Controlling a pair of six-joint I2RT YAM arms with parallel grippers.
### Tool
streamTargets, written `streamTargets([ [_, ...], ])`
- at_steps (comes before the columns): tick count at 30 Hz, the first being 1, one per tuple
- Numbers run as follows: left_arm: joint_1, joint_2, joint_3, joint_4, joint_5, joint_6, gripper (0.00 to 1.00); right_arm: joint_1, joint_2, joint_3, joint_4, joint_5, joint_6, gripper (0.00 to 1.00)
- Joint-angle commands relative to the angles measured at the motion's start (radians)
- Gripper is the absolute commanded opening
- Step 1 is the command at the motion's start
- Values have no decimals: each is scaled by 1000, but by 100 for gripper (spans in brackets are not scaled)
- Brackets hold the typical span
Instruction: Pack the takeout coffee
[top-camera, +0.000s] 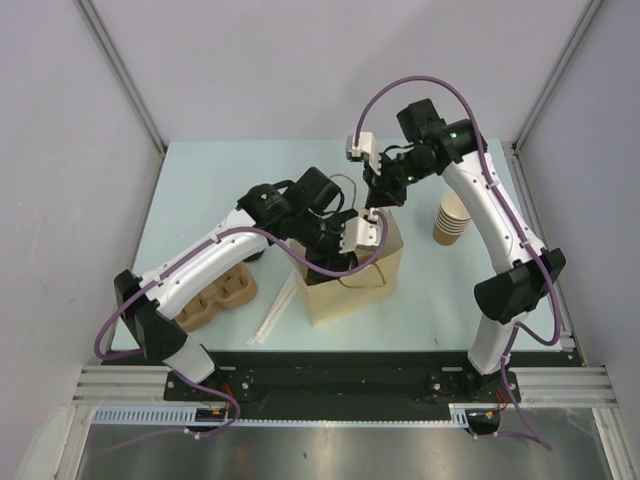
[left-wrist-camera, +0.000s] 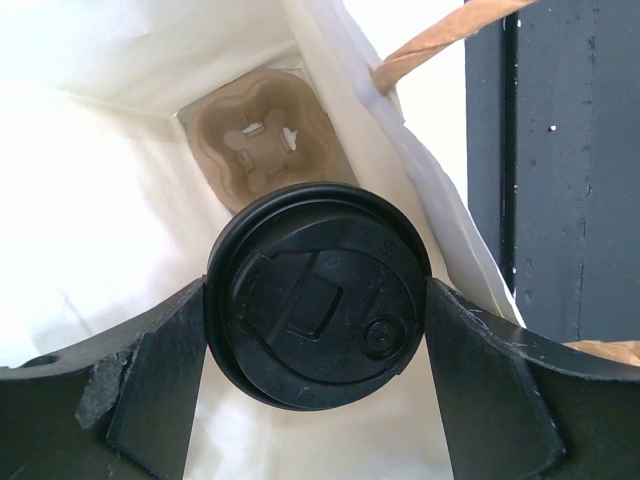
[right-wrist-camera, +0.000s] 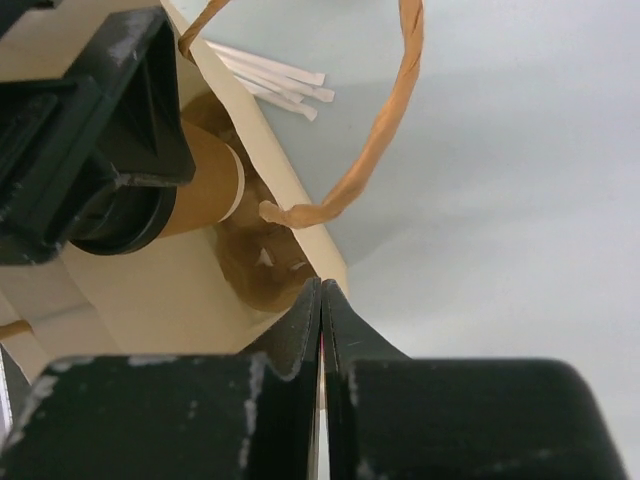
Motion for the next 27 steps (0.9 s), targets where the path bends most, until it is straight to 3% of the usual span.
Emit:
streamTargets([
  [1, 18, -47, 12, 28, 17, -2, 14, -35, -57, -21, -160, -32, 28, 0],
  [11, 27, -23, 43, 23, 29, 10, 14, -29, -241, -216, -162, -12, 130, 2],
  [13, 27, -20, 45, 22, 32, 17, 14, -29, -248, -216, -162, -1, 139, 43],
  [15, 27, -17, 46, 22, 35, 23, 14, -29, -231, -203, -154, 2, 137, 73],
  [22, 27, -14, 40, 32, 40, 21, 14, -28, -142, -130, -91, -3, 137, 79],
  [27, 27, -23, 9, 52, 35, -2, 13, -8, -109, -163, -83, -10, 127, 74],
])
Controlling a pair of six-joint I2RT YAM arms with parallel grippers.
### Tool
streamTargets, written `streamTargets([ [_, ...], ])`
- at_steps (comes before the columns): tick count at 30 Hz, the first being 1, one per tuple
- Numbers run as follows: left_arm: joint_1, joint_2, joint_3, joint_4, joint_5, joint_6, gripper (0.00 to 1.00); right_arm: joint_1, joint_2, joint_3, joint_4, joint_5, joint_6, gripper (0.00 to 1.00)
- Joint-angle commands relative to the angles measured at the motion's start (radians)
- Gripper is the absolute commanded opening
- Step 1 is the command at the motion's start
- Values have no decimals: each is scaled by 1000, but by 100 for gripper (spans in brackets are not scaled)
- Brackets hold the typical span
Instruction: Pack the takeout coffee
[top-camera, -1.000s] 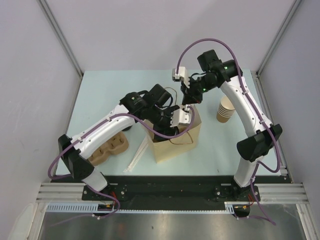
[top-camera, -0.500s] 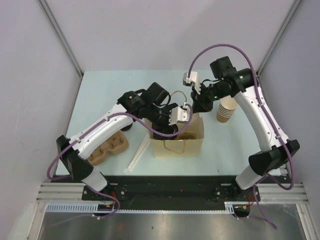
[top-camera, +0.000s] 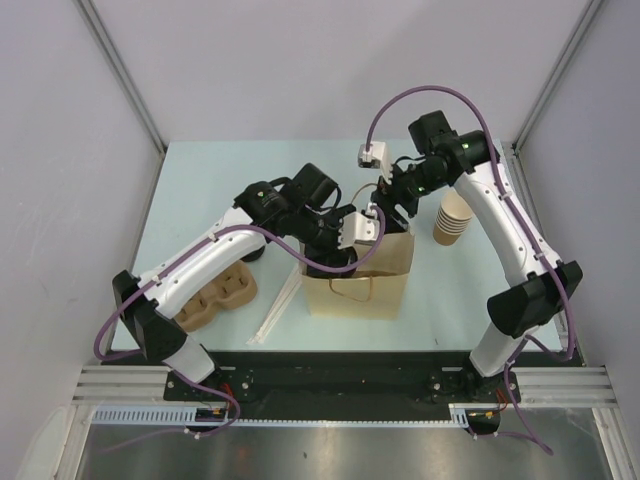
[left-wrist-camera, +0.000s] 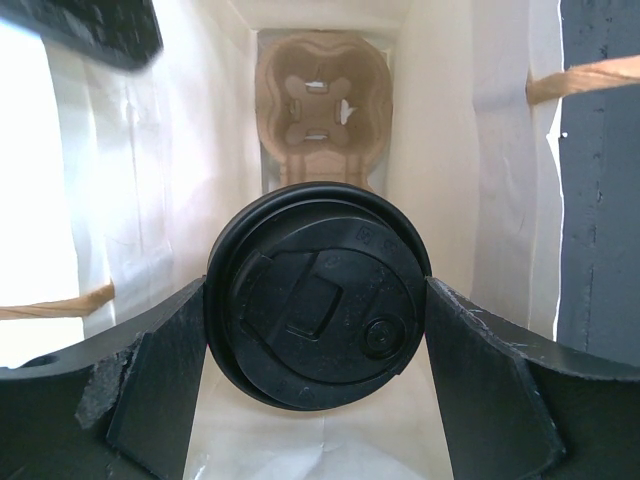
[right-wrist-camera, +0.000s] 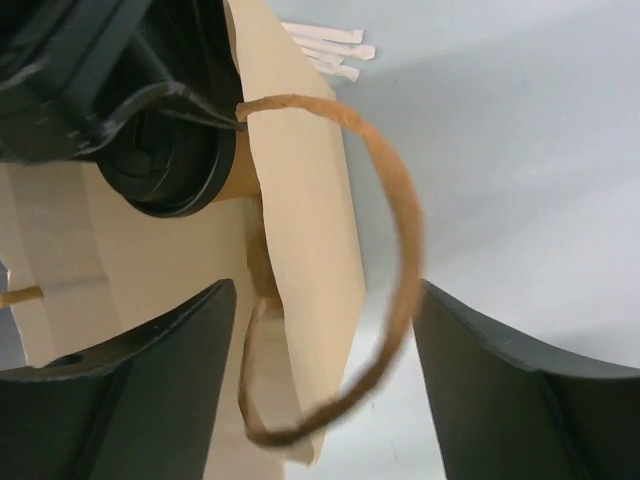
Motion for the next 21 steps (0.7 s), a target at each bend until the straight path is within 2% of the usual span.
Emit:
streamTargets([
  [1, 5, -22, -7, 54, 29, -3, 13, 25, 17, -10, -83, -20, -1, 72],
  [2, 5, -33, -29, 60, 26, -6, 13, 29, 14, -22, -83, -21, -3, 70],
  [5, 5, -59, -73, 92, 14, -14, 13, 46, 0, -68, -70, -28, -3, 44],
  [6, 5, -64, -83, 107, 8, -17, 13, 48, -3, -70, -59, -28, 5, 28],
  [9, 5, -88, -121, 135, -4, -23, 13, 48, -24, -50, -21, -17, 26, 0],
  [15, -3, -130, -196, 215, -43, -37, 13, 49, -99, -42, 113, 61, 97, 0],
  [21, -61, -229, -366, 351, -129, -16, 13, 87, -260, -200, 274, 116, 163, 0],
])
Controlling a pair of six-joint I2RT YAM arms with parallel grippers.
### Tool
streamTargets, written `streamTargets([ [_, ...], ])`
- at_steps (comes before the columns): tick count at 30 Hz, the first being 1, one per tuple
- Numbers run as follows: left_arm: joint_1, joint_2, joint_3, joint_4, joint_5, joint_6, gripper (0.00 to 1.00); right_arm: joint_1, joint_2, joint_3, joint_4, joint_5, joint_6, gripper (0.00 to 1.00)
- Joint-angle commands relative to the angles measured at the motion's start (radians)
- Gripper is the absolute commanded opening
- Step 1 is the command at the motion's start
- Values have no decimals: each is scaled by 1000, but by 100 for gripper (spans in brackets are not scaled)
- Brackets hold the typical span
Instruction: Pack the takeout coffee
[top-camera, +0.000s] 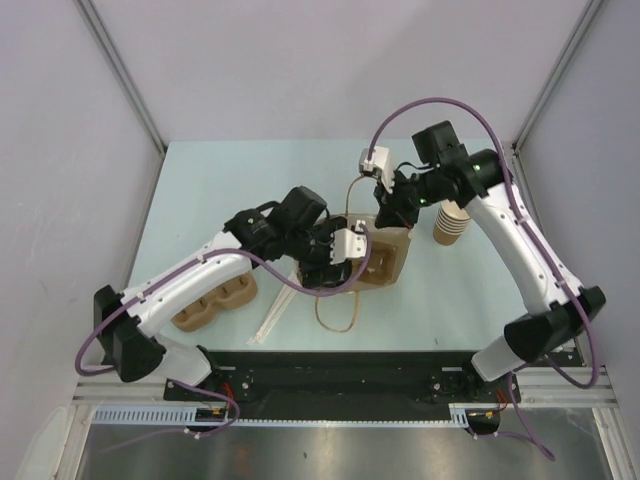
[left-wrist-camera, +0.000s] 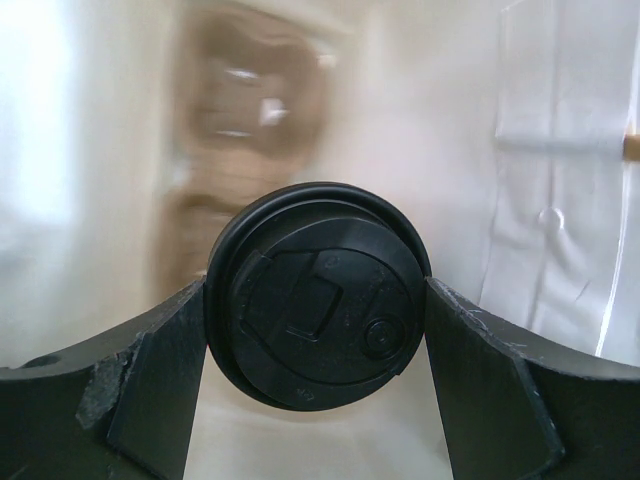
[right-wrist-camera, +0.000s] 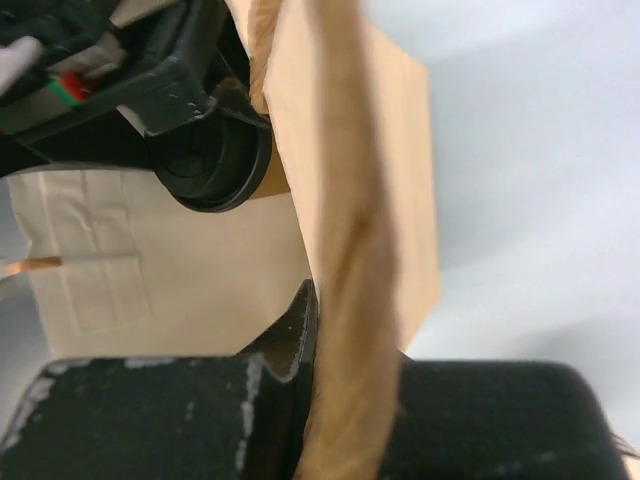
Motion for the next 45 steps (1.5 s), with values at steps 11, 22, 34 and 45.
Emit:
streamTargets([
  [11, -125, -210, -372, 358, -200, -48, 12, 195, -340, -305, 321, 237, 169, 0],
  [22, -199, -286, -472, 575, -267, -31, 12, 338, -383, -341, 354, 339, 222, 0],
  [34, -269, -240, -474, 659, -255, -30, 11, 375, -374, -344, 372, 354, 272, 0],
  [45, -288, -198, -491, 713, -289, -19, 10, 379, -375, -351, 366, 332, 290, 0],
])
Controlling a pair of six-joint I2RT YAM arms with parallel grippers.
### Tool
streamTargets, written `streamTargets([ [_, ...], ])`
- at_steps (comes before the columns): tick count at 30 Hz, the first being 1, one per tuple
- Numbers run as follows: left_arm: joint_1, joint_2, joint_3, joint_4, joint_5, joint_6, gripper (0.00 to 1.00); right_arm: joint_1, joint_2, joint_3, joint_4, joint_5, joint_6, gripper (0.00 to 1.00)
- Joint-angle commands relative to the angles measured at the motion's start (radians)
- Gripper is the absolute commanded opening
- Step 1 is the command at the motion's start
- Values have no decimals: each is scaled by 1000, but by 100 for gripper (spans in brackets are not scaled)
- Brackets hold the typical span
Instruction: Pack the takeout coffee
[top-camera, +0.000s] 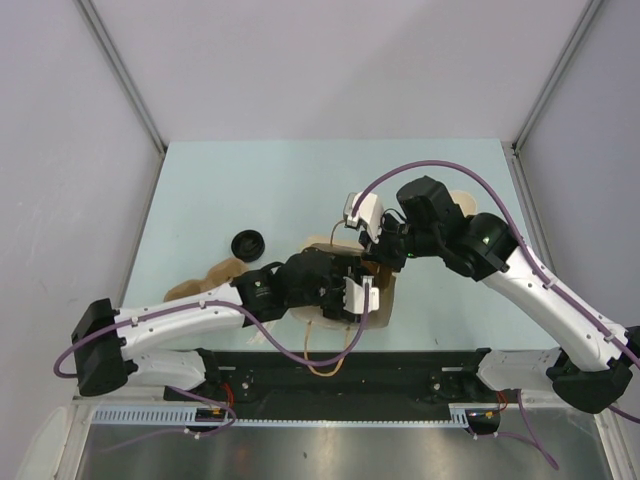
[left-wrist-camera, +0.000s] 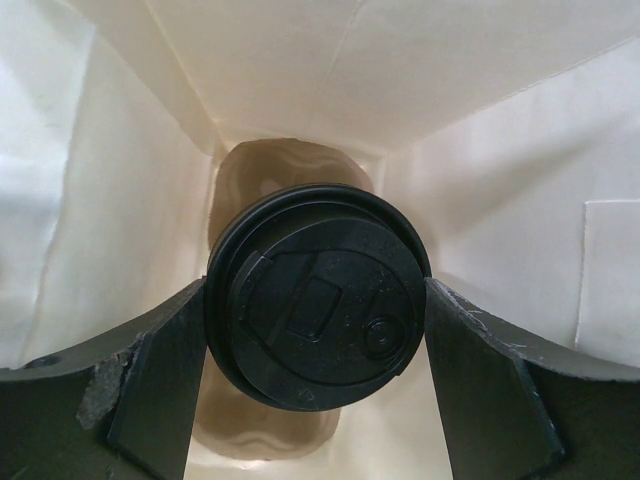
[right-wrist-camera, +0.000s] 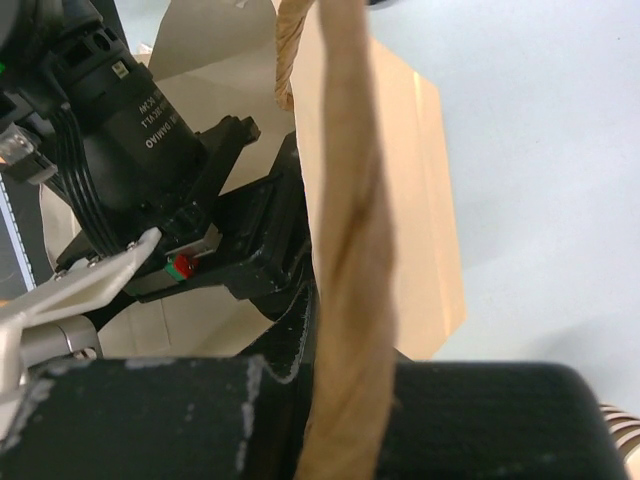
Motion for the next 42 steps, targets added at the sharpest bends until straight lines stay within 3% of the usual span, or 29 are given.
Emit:
streamTargets([
  [1, -16, 12, -2, 62, -13, 12, 10, 8, -20, -5, 62, -25, 26, 0],
  [31, 15, 198, 80, -18, 7, 6, 7, 8, -6, -17, 55, -104, 10, 0],
  [42, 99, 308, 178, -147, 107, -35, 2, -116, 35, -17, 72, -220, 10, 0],
])
